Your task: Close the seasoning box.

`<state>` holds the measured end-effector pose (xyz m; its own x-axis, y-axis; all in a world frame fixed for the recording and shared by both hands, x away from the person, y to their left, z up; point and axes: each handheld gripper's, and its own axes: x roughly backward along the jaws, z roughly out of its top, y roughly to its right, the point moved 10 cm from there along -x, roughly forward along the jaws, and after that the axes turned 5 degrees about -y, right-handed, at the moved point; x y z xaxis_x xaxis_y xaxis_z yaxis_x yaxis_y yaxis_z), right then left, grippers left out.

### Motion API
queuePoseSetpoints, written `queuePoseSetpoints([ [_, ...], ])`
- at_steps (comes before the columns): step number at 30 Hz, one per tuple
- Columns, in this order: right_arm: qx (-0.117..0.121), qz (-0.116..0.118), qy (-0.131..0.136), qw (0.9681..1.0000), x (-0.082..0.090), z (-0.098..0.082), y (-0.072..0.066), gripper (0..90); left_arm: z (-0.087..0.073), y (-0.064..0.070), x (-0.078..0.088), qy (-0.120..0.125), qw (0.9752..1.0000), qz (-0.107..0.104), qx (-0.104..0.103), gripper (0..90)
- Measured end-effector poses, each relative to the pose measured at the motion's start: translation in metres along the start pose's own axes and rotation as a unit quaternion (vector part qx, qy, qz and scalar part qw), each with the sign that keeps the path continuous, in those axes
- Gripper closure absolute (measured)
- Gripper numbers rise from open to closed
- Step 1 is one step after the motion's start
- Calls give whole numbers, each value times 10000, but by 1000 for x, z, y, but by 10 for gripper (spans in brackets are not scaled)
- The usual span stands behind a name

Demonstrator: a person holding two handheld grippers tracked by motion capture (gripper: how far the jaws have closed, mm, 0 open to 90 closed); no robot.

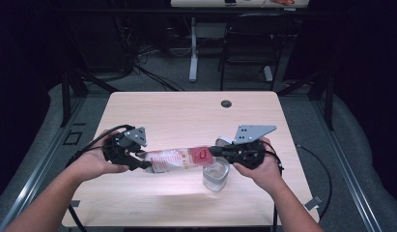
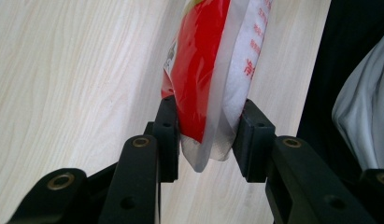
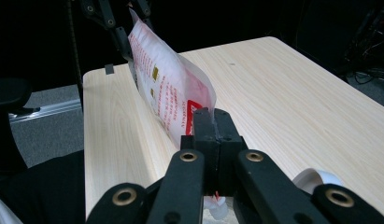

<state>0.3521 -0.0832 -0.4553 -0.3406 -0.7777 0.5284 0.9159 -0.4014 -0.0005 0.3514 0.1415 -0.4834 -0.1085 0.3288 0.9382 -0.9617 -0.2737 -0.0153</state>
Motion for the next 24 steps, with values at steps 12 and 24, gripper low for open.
queuePoseSetpoints([
  [12,-47,0,21,10000,2,-3,1,900,4,0,5,-110,9999,-38,-60,663],
  [24,-108,-5,47,9999,2,-9,2,900,8,-2,11,-202,9997,42,-129,664],
])
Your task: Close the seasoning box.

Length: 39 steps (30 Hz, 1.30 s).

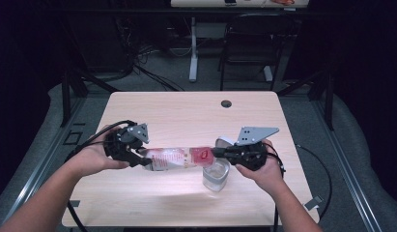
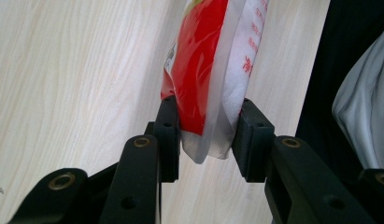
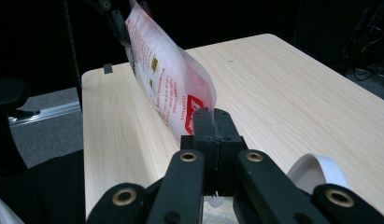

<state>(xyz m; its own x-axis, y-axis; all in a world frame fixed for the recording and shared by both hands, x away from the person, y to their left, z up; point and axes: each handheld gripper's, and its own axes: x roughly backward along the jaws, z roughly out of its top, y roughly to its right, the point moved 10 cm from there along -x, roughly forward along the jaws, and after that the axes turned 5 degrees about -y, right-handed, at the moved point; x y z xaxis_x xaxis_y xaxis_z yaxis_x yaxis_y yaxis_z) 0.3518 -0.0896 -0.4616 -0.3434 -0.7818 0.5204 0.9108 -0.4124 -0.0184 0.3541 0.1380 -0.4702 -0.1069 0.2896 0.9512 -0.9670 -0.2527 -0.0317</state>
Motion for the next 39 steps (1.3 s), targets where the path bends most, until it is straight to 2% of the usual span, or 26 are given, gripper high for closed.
queuePoseSetpoints([
  [39,-163,-6,86,9998,4,-9,4,900,12,0,12,14,9999,46,-91,672],
])
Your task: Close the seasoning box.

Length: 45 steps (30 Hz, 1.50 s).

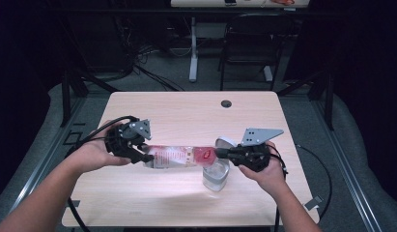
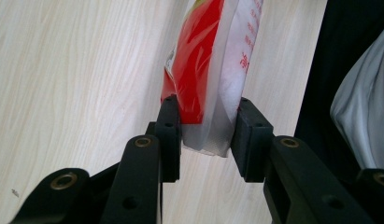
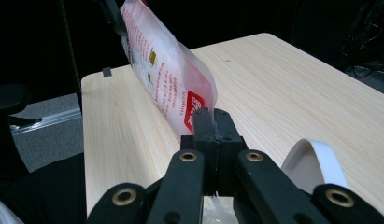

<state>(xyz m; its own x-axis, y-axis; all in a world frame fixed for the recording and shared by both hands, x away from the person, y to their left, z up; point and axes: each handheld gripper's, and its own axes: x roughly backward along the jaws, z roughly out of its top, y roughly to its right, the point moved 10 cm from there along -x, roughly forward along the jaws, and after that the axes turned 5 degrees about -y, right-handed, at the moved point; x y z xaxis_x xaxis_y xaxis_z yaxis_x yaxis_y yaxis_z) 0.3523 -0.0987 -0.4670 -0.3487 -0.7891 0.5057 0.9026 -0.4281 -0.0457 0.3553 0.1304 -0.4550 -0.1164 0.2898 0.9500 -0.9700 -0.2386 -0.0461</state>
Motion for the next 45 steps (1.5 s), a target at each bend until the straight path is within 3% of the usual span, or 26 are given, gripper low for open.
queuePoseSetpoints([
  [45,-146,-22,81,9999,7,-11,4,900,17,-1,13,-5,9998,90,-153,678],
])
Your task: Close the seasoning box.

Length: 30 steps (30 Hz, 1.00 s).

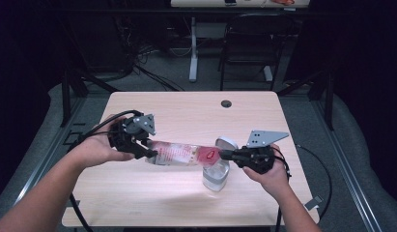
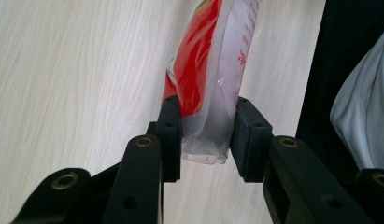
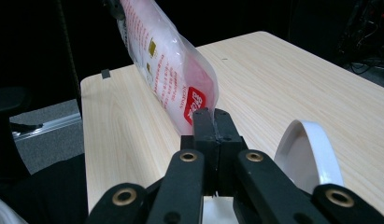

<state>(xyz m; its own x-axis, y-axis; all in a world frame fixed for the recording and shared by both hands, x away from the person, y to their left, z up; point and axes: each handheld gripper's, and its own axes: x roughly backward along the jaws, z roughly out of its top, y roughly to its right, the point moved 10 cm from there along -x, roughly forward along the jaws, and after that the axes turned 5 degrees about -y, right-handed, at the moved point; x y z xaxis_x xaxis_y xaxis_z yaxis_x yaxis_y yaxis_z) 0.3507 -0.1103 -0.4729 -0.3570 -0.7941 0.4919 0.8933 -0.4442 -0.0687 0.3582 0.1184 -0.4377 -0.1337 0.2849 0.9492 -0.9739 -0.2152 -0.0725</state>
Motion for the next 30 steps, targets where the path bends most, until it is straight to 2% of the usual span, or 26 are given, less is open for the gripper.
queuePoseSetpoints([
  [22,-56,-15,33,10000,2,-4,2,900,6,1,4,-31,9999,28,-97,680],
  [24,-56,-24,32,10000,3,-4,2,900,8,2,5,3,10000,22,-41,681],
  [30,-84,-28,58,9999,3,-6,3,900,9,1,6,-6,10000,40,-76,682],
])
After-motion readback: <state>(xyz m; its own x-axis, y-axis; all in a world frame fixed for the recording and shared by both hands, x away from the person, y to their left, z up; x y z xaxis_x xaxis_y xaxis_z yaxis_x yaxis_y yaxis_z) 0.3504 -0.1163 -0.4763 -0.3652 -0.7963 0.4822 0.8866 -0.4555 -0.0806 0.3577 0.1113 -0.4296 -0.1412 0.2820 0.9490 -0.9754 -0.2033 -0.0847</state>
